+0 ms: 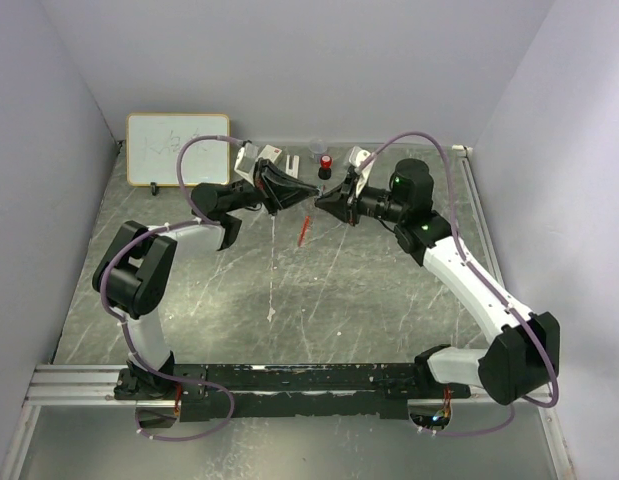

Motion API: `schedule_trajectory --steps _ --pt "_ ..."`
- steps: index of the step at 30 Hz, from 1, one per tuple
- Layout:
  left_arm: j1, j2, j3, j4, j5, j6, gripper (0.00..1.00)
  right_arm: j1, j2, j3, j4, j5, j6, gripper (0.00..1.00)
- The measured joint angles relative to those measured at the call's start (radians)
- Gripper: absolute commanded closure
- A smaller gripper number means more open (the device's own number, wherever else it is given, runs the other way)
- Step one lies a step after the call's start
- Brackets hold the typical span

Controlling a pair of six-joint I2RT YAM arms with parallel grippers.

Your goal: Put the keys on the keyring

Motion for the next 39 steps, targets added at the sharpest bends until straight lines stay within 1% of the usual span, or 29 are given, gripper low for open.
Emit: schedule_trajectory --steps 11,17,21,30,34,39 --pt "0.0 -0.002 0.066 0.002 -0.049 -0.047 0.93 0.0 0.063 0.049 0.017 -0.011 0.016 0.89" --pt "0.01 -0.013 0.066 0.002 -0.061 -0.051 0.93 0.001 0.066 0.05 -0.001 0.011 0.015 0.82" --pt "0.016 -0.021 0.066 0.002 -0.064 -0.051 0.93 0.002 0.026 0.02 -0.007 0.061 0.016 0.79" --pt "0.023 -0.032 0.039 0.002 -0.075 -0.05 0.93 0.002 -0.158 -0.067 0.011 0.146 0.019 0.75" --pt "0.023 -0.032 0.025 0.002 -0.074 -0.051 0.93 0.002 -0.168 -0.067 0.032 0.146 0.027 0.74" --pt "0.023 -0.032 0.007 0.002 -0.066 -0.051 0.93 0.002 -0.129 -0.066 0.063 0.128 0.047 0.73"
